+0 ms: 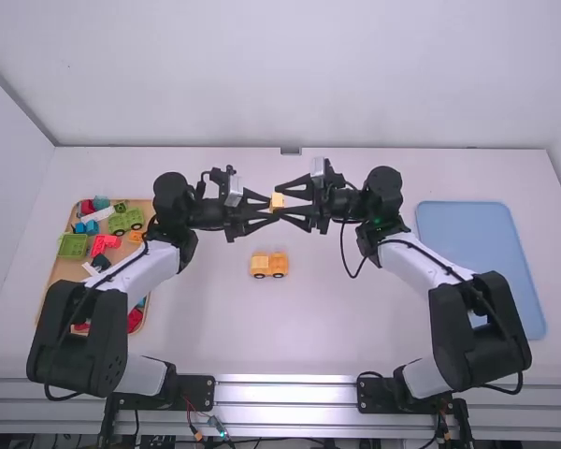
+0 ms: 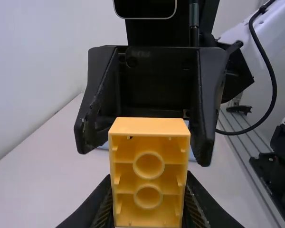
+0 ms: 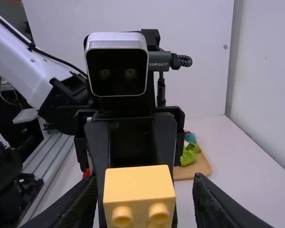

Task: Assemble lego blocks to make yellow taxi

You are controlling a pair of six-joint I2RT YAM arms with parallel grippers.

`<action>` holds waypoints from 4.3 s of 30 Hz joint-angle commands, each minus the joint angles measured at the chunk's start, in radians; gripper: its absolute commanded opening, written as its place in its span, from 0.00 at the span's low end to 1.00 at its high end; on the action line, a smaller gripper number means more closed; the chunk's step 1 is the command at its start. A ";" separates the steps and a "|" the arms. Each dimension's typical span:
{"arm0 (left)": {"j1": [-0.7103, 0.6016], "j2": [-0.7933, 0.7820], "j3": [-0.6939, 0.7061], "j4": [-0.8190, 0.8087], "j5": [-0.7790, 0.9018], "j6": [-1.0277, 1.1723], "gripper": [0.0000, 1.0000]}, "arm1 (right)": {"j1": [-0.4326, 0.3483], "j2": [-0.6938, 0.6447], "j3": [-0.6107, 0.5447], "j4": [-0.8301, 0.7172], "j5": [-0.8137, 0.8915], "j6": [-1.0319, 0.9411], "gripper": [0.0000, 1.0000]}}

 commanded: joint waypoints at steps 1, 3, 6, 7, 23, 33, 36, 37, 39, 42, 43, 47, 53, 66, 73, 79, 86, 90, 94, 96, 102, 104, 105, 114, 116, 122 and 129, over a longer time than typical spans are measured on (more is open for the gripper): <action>-0.008 -0.016 0.019 0.003 0.019 -0.006 0.02 | 0.004 -0.026 -0.004 -0.001 -0.004 0.002 0.52; -0.008 -0.016 0.019 0.002 0.019 -0.007 0.02 | 0.003 -0.026 -0.004 -0.011 0.003 -0.002 0.49; -0.008 -0.016 0.019 0.000 0.019 -0.006 0.02 | 0.003 -0.026 -0.004 -0.011 0.002 -0.005 0.46; -0.008 -0.016 0.019 0.000 0.019 -0.006 0.02 | 0.003 -0.026 -0.004 -0.011 0.002 -0.005 0.44; -0.003 -0.016 0.019 -0.002 0.015 -0.006 0.99 | 0.002 -0.026 -0.004 -0.036 0.184 0.055 0.04; 0.010 -0.016 0.019 -0.371 -0.307 0.256 0.99 | -0.048 -0.056 0.002 -0.478 0.753 -0.074 0.00; 0.012 -0.016 0.019 -0.465 -0.486 0.336 0.99 | -0.058 -0.061 0.053 -0.694 0.814 -0.164 0.00; 0.010 -0.016 0.020 -0.479 -0.531 0.348 0.99 | -0.055 -0.061 0.075 -0.769 0.840 -0.201 0.00; 0.014 -0.016 0.023 -0.494 -0.584 0.349 0.99 | -0.044 -0.061 0.110 -0.880 0.884 -0.261 0.00; 0.040 -0.016 0.064 -0.587 -0.612 0.359 0.99 | -0.005 -0.050 0.187 -1.098 0.977 -0.386 0.00; 0.050 -0.016 0.085 -0.633 -0.609 0.390 0.99 | 0.011 -0.043 0.209 -1.158 0.999 -0.429 0.00; 0.093 -0.016 0.182 -0.832 -0.620 0.505 0.99 | 0.062 0.017 0.275 -1.343 1.065 -0.569 0.00; 0.167 -0.017 0.266 -0.951 -0.663 0.499 0.99 | 0.120 0.160 0.359 -1.571 1.071 -0.775 0.00; 0.231 -0.017 0.272 -0.996 -0.663 0.500 0.99 | 0.289 0.466 0.505 -1.692 1.297 -0.983 0.00; 0.233 -0.017 0.272 -1.015 -0.663 0.507 0.99 | 0.308 0.515 0.532 -1.696 1.324 -1.000 0.00; 0.231 -0.017 0.272 -1.026 -0.664 0.507 0.99 | 0.307 0.515 0.532 -1.711 1.326 -1.002 0.09; 0.230 -0.017 0.272 -1.030 -0.664 0.508 0.99 | 0.307 0.515 0.532 -1.713 1.299 -1.020 0.90; 0.230 -0.017 0.272 -1.038 -0.669 0.507 0.99 | 0.309 0.512 0.532 -1.714 1.304 -1.016 0.99; 0.227 -0.017 0.272 -1.042 -0.720 0.455 0.99 | 0.307 0.480 0.552 -1.745 1.275 -1.016 0.99; 0.227 -0.017 0.272 -1.045 -0.716 0.413 0.99 | 0.307 0.445 0.562 -1.763 1.239 -1.017 0.99; 0.232 -0.016 0.261 -1.087 -0.670 0.534 0.99 | 0.224 0.272 0.515 -1.759 0.993 -1.082 0.99; 0.233 -0.012 0.242 -1.082 -0.595 0.656 0.99 | 0.175 0.226 0.470 -1.741 0.872 -1.146 0.98; 0.232 -0.005 0.227 -1.082 -0.537 0.752 0.99 | 0.142 0.204 0.435 -1.718 0.804 -1.179 0.99; 0.220 0.109 0.136 -1.056 -0.210 1.142 0.99 | -0.028 0.184 0.212 -1.456 0.549 -1.218 0.99; 0.221 0.161 0.128 -1.055 -0.150 1.199 0.99 | -0.049 0.184 0.155 -1.390 0.535 -1.219 0.99; 0.192 0.328 0.127 -1.017 -0.079 1.276 0.99 | -0.068 0.184 -0.008 -1.178 0.467 -1.286 0.99; 0.150 0.401 0.127 -1.053 -0.064 1.419 0.99 | -0.138 0.185 -0.155 -0.951 0.319 -1.289 0.99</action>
